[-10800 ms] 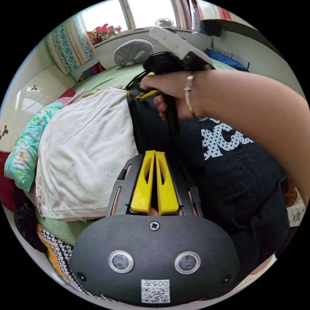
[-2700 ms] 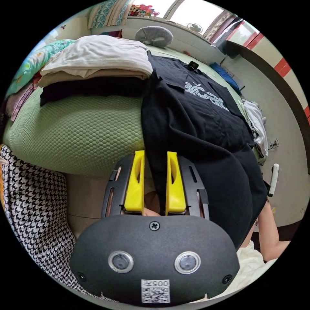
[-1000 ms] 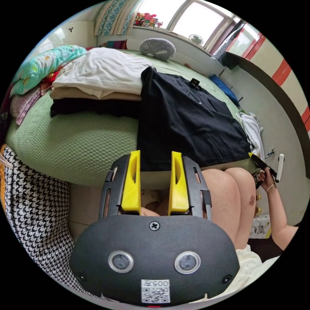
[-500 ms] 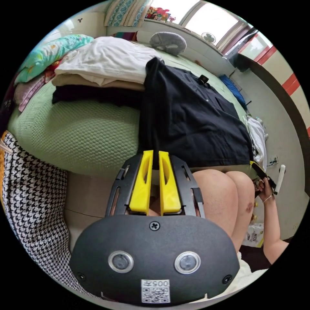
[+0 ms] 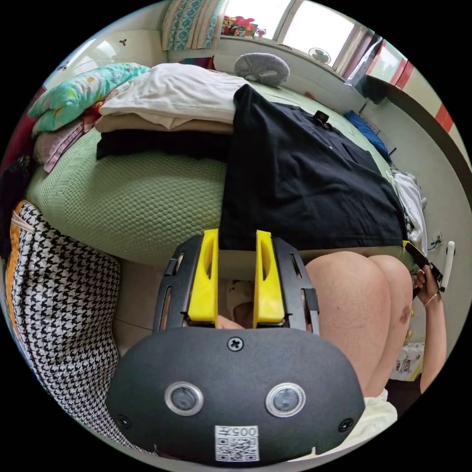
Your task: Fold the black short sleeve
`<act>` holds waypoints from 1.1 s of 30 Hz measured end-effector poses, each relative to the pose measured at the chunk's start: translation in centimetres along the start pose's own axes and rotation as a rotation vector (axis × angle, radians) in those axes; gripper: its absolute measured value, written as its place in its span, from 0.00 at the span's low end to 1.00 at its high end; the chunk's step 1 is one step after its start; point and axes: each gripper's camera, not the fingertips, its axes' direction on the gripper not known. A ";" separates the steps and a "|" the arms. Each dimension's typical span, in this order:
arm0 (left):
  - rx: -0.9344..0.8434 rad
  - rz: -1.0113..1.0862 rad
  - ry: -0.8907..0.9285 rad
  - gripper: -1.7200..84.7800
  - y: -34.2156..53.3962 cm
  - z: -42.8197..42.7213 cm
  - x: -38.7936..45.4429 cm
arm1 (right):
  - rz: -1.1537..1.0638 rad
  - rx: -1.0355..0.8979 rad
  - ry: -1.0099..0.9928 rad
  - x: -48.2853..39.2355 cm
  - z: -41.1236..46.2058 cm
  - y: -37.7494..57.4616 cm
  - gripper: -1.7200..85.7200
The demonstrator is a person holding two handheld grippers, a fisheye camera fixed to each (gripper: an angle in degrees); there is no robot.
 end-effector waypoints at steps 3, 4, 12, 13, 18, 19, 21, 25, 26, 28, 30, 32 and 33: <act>-0.036 0.025 -0.004 0.12 -0.2 -0.9 0.3 | -0.020 -0.007 0.039 -0.5 -0.8 0.2 0.01; -0.041 0.022 -0.003 0.10 -0.3 -1.4 0.3 | -0.023 -0.007 0.052 -0.7 -1.1 0.4 0.01; 0.061 0.013 0.109 0.05 -0.2 -9.6 -1.3 | -0.004 0.158 -0.044 0.0 -8.8 2.6 0.01; 0.097 0.027 0.131 0.05 -0.1 -11.6 -1.6 | -0.015 0.183 -0.059 0.0 -10.5 3.1 0.01; 0.216 0.072 0.144 0.04 0.5 -19.9 -2.5 | -0.043 0.290 -0.078 -0.1 -17.5 5.7 0.03; 0.254 0.079 0.145 0.04 0.8 -22.1 -2.8 | -0.037 0.319 -0.072 0.1 -19.3 6.5 0.03; 0.303 0.086 0.152 0.04 1.3 -25.2 -3.5 | -0.025 0.359 -0.070 0.4 -21.9 7.7 0.04; 0.365 0.087 0.203 0.04 2.9 -31.3 -5.4 | -0.003 0.415 -0.061 1.4 -27.1 10.7 0.06; 0.374 0.085 0.222 0.04 3.4 -32.6 -5.9 | -0.005 0.429 -0.046 1.5 -28.4 11.6 0.07; 0.370 0.079 0.243 0.04 4.2 -34.1 -6.6 | -0.008 0.447 -0.035 1.7 -30.1 13.0 0.07; 0.351 0.085 0.252 0.03 4.9 -35.3 -7.1 | -0.011 0.422 -0.047 2.0 -31.4 14.2 0.07; 0.338 0.088 0.290 0.03 6.0 -36.8 -7.8 | 0.036 0.396 -0.063 2.6 -32.5 15.6 0.07; 0.334 0.087 0.296 0.03 6.2 -37.2 -8.0 | 0.042 0.392 -0.065 2.7 -32.8 15.9 0.07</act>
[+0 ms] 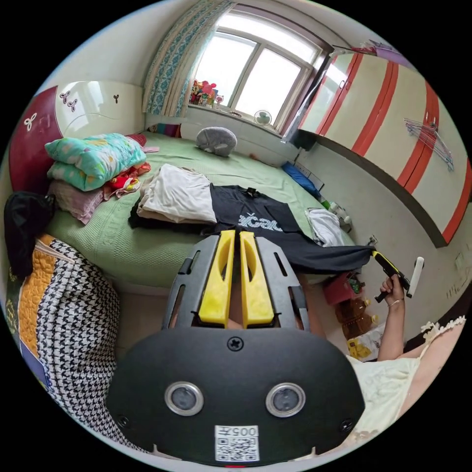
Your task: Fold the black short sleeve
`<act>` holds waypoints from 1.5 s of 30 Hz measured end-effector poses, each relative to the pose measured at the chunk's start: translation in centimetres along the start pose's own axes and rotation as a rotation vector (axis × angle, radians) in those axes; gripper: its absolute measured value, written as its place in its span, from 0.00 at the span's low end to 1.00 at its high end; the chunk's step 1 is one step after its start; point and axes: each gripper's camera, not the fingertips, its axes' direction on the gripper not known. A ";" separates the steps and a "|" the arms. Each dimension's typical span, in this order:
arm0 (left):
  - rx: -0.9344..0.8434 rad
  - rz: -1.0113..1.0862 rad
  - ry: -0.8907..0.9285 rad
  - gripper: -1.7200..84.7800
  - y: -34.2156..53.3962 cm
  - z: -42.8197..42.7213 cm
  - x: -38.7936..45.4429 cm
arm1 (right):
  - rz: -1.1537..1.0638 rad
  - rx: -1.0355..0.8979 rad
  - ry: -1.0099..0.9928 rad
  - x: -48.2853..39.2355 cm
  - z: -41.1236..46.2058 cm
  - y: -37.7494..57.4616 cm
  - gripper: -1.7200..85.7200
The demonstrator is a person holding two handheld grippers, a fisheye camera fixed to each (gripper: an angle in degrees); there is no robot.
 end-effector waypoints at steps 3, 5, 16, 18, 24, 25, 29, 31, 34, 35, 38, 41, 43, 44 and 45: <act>-0.024 0.005 -0.008 0.03 0.7 -2.2 0.1 | 0.020 -0.018 0.011 0.4 -2.0 1.0 0.07; -0.024 0.012 -0.011 0.03 1.3 -4.0 0.2 | 0.032 -0.004 0.007 0.7 -3.7 1.7 0.07; 0.085 0.039 0.025 0.03 1.7 -10.6 0.9 | 0.105 0.095 -0.002 2.5 -10.1 3.3 0.07; 0.090 0.053 0.022 0.03 1.6 -11.0 1.1 | 0.098 0.106 0.003 2.5 -10.7 3.4 0.08; 0.061 0.003 0.025 0.03 0.5 -9.1 -0.7 | 0.119 0.090 -0.010 2.8 -9.3 3.1 0.09; 0.054 -0.009 0.032 0.03 0.2 -8.5 -1.1 | 0.122 0.080 -0.009 2.8 -8.7 2.9 0.09; 0.033 -0.011 0.014 0.03 -1.2 -6.6 -1.9 | 0.115 0.054 -0.001 2.6 -6.6 1.8 0.09; 0.029 -0.020 0.012 0.03 -1.8 -5.7 -2.5 | 0.112 0.039 0.007 2.5 -5.5 1.0 0.09; 0.023 -0.040 0.011 0.03 -3.2 -3.9 -3.5 | 0.110 0.030 0.005 2.3 -3.5 -0.5 0.08; 0.019 -0.044 0.014 0.03 -4.0 -3.0 -3.8 | 0.107 0.028 0.006 2.1 -2.7 -1.3 0.07; 0.023 -0.031 0.018 0.03 -6.4 -0.9 -4.4 | 0.077 0.029 0.030 1.6 -0.5 -3.7 0.06; 0.036 -0.006 -0.003 0.03 -9.4 1.5 -4.7 | 0.043 0.052 0.048 1.0 1.8 -6.6 0.04; 0.042 0.016 -0.005 0.03 -11.5 3.2 -4.9 | 0.033 0.070 0.051 0.8 3.5 -8.5 0.04; 0.042 0.030 -0.013 0.03 -13.1 4.6 -5.1 | 0.029 0.077 0.047 0.7 4.7 -9.9 0.03; 0.042 0.037 -0.019 0.03 -13.9 5.3 -5.1 | 0.025 0.080 0.045 0.6 5.3 -10.7 0.03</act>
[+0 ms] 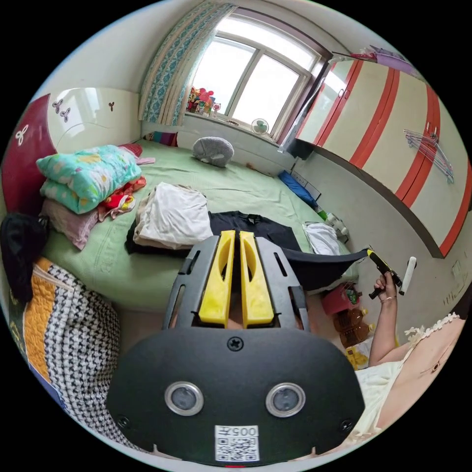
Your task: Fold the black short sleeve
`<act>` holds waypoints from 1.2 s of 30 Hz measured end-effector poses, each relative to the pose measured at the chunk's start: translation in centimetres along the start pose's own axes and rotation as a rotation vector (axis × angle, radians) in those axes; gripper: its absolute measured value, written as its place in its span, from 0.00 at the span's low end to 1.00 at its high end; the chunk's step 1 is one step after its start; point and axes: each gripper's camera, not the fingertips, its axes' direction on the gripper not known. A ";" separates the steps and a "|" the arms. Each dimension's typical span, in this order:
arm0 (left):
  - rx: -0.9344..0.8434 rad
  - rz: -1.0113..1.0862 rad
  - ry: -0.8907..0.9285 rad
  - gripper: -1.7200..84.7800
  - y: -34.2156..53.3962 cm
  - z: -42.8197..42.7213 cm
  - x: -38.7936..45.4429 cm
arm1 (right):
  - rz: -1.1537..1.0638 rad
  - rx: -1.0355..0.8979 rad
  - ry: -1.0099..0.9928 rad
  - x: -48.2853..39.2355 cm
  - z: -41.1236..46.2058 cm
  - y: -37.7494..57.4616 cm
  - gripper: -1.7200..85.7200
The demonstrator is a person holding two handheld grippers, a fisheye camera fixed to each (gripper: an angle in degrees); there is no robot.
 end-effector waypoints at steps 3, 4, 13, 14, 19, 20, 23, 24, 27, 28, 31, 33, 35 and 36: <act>-0.009 0.048 -0.032 0.03 -4.3 4.5 -0.6 | -0.042 0.016 0.019 -0.8 4.1 -3.8 0.03; -0.015 0.057 -0.034 0.03 -6.2 6.5 -1.0 | -0.060 0.016 0.034 -1.1 6.1 -5.5 0.02; -0.088 0.053 -0.231 0.06 -19.8 27.9 -2.9 | -0.103 -0.173 0.167 -4.4 29.4 -17.4 0.00; -0.113 0.018 -0.286 0.07 -20.6 31.0 -3.5 | -0.057 -0.230 0.141 -4.3 32.8 -18.0 0.01; -0.248 -0.083 -0.231 0.10 -19.8 38.4 -6.6 | 0.039 -0.358 0.021 -3.2 38.8 -17.4 0.04; -0.231 -0.060 -0.213 0.10 -18.8 38.8 -6.8 | 0.020 -0.347 -0.030 -2.9 38.6 -16.6 0.05; -0.275 0.030 -0.185 0.10 -15.2 39.0 -7.1 | -0.120 -0.361 -0.052 -2.0 37.3 -13.3 0.09; -0.279 0.045 -0.170 0.10 -14.2 38.9 -7.2 | -0.145 -0.367 -0.051 -1.8 37.0 -12.4 0.10; -0.305 0.053 -0.072 0.12 -9.0 37.9 -8.0 | -0.202 -0.434 -0.062 0.3 35.7 -8.0 0.13; -0.323 0.044 -0.029 0.12 -6.8 37.7 -8.4 | -0.194 -0.464 -0.078 1.3 35.4 -6.4 0.14; -0.332 0.043 -0.002 0.14 -2.4 37.3 -9.0 | -0.120 -0.542 -0.136 3.7 35.6 -3.2 0.14; -0.344 0.034 -0.009 0.17 -0.3 37.7 -9.3 | -0.089 -0.570 -0.158 4.4 36.2 -1.9 0.14; -0.357 -0.002 0.025 0.19 1.8 39.1 -9.9 | -0.079 -0.582 -0.173 4.4 37.0 -0.9 0.15; -0.369 -0.011 0.032 0.20 2.2 39.6 -10.1 | -0.072 -0.586 -0.179 4.4 37.3 -0.8 0.15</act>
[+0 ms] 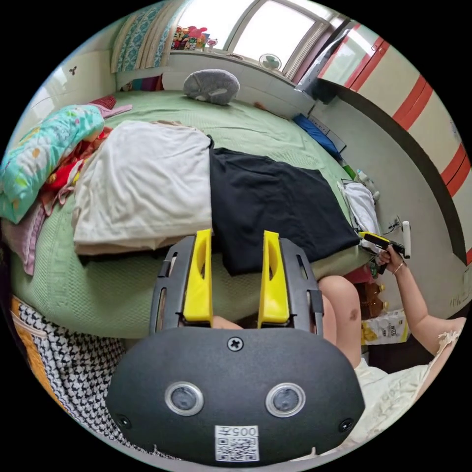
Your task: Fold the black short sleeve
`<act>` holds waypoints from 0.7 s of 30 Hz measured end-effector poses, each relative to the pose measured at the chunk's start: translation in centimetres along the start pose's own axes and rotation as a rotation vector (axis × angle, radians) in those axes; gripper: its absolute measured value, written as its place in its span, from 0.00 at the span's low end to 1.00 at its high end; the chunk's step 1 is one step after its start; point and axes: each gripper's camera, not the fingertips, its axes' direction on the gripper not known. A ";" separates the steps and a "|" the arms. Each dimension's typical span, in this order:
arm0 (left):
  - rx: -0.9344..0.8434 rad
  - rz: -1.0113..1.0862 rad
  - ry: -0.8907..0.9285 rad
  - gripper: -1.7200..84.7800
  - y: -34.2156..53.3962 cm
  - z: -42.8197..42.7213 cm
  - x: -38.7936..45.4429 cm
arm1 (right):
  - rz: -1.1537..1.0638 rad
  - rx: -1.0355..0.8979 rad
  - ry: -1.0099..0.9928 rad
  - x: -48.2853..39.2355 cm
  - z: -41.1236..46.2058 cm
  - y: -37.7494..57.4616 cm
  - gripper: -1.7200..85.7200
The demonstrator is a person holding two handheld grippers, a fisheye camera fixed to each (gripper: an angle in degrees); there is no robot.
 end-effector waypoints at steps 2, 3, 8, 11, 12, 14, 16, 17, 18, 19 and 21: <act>-0.032 -0.017 0.002 0.22 0.5 2.7 -0.8 | 0.030 -0.009 -0.059 0.4 1.3 -0.4 0.14; -0.038 -0.025 0.002 0.22 0.5 3.3 -1.0 | 0.039 -0.014 -0.070 0.5 1.7 -0.5 0.14; -0.044 -0.086 0.058 0.18 0.2 7.4 -2.0 | 0.054 -0.050 -0.102 0.9 3.8 -1.2 0.12; -0.081 -0.078 0.080 0.12 -0.2 9.4 -1.8 | 0.049 -0.044 -0.223 1.2 3.8 -1.3 0.08; -0.086 -0.078 0.077 0.10 -0.3 9.7 -1.8 | 0.052 -0.040 -0.240 1.3 3.8 -1.3 0.07; -0.093 -0.096 0.099 0.06 -0.3 10.3 -1.8 | 0.067 -0.049 -0.206 1.8 3.7 -1.7 0.03; -0.067 -0.082 0.095 0.05 -0.2 9.7 -1.5 | 0.049 -0.046 -0.190 1.8 3.3 -1.9 0.02; -0.057 -0.059 0.091 0.04 -0.1 9.0 -1.1 | 0.037 -0.043 -0.191 1.8 2.8 -2.1 0.02; -0.054 -0.047 0.091 0.04 -0.1 8.6 -0.9 | 0.031 -0.041 -0.188 1.8 2.5 -2.2 0.02; -0.048 -0.023 0.094 0.04 0.0 7.9 -0.4 | 0.018 -0.031 -0.183 1.8 1.7 -2.3 0.02; -0.043 0.005 0.098 0.03 0.4 6.7 0.1 | 0.000 -0.018 -0.184 1.7 0.6 -2.4 0.01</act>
